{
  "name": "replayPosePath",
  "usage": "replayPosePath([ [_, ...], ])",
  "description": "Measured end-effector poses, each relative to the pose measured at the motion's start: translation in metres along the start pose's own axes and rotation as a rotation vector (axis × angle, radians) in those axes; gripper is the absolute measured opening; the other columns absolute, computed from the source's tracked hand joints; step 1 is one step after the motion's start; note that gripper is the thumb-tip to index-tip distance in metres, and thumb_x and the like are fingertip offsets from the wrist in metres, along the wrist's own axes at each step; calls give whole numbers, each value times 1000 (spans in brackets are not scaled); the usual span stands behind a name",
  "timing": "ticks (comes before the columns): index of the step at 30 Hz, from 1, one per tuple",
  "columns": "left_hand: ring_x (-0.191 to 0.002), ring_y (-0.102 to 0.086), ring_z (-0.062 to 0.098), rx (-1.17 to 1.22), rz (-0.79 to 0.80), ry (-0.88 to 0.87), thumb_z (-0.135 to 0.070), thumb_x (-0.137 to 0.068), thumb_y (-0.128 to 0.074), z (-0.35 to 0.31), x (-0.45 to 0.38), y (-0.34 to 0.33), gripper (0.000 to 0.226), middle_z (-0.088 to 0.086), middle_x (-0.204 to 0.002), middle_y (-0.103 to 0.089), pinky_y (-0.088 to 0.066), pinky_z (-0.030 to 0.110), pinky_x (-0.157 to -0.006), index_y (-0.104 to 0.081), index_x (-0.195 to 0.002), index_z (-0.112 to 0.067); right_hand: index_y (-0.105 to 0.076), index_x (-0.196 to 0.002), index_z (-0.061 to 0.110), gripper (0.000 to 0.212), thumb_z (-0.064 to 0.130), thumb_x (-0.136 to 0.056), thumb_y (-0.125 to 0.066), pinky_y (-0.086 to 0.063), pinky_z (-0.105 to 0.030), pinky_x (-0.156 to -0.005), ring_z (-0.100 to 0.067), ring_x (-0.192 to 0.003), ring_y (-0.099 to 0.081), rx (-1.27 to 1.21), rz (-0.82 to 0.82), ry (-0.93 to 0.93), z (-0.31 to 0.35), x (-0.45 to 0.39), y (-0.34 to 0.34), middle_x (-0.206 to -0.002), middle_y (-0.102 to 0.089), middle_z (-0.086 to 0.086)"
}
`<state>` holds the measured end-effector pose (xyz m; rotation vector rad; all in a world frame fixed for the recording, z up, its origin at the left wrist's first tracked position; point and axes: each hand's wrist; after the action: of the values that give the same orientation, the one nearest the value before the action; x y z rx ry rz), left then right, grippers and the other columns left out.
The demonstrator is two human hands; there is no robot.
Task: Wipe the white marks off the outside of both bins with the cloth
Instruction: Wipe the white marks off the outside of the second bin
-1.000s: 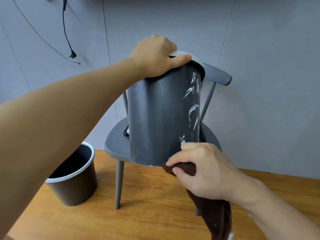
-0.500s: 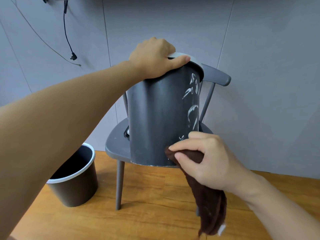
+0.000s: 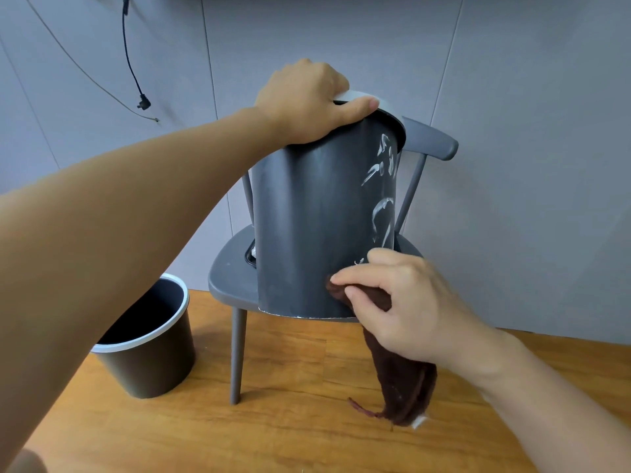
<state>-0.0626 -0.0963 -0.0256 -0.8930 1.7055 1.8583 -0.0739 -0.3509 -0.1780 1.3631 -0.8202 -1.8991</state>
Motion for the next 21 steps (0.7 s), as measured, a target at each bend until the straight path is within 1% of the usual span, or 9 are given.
replayPosePath([
  [2,-62,-38,30,0,-1,-4,-78,-87,-40,1,0,0,71,7,-58,-37,-22,38,-52,-29,-64,-12,-79,-109,37,24,30,-94,-61,-46,-21,-62,-6,-72,-56,49,138,28,1,5,-5,-77,-54,17],
  [4,-62,-37,30,7,-1,-11,-78,-87,-40,2,0,0,70,6,-58,-36,-21,38,-52,-28,-64,-13,-79,-109,37,24,31,-93,-61,-43,-14,-64,-3,-77,-59,10,186,22,1,10,-8,-79,-58,21],
  [5,-61,-36,29,12,-2,-12,-78,-87,-40,2,0,0,70,6,-58,-36,-21,38,-52,-27,-64,-13,-80,-107,36,22,30,-92,-65,-43,-12,-66,-1,-80,-62,-54,149,-2,0,11,-6,-81,-61,23],
  [9,-60,-37,28,10,-2,-7,-78,-87,-40,4,1,-1,71,5,-57,-37,-20,37,-51,-28,-64,-12,-81,-102,35,23,35,-80,-77,-50,-9,-77,1,-90,-72,-272,-229,-129,-11,1,13,-95,-74,26],
  [11,-60,-39,28,14,-8,-1,-78,-87,-40,5,1,-1,71,5,-58,-39,-20,36,-50,-29,-64,-12,-80,-104,35,28,43,-78,-77,-54,-13,-76,-2,-86,-74,-249,-420,-162,-17,-4,24,-92,-76,23],
  [13,-60,-40,28,12,-16,-8,-79,-87,-40,5,1,-1,71,5,-58,-40,-21,35,-50,-29,-64,-12,-77,-104,32,27,44,-79,-77,-52,-11,-73,-1,-81,-72,-166,-562,-164,-21,-8,27,-86,-73,23],
  [17,-60,-43,25,1,-28,-10,-80,-86,-38,3,1,-2,72,4,-57,-43,-20,34,-50,-31,-63,-12,-68,-100,27,25,42,-82,-74,-39,0,-71,-4,-75,-59,9,-718,-200,-25,-19,14,-80,-61,22],
  [19,-58,-44,21,-3,-33,-3,-80,-85,-38,3,1,-3,72,3,-56,-43,-20,34,-49,-31,-62,-13,-60,-100,24,27,42,-84,-72,-38,-6,-67,-8,-77,-57,68,-771,-227,-27,-25,6,-85,-61,13],
  [21,-57,-43,17,-2,-45,1,-80,-86,-39,4,1,-5,72,1,-55,-42,-19,34,-49,-31,-61,-13,-57,-100,21,30,44,-87,-72,-40,-20,-65,-17,-78,-58,151,-782,-234,-29,-30,-2,-89,-62,6],
])
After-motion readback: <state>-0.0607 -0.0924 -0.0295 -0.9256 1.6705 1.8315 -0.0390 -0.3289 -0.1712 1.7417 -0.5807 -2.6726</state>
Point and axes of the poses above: each hand's wrist, its own x-axis away from the middle knuckle, its own y-axis out of the back of the hand, z = x × y
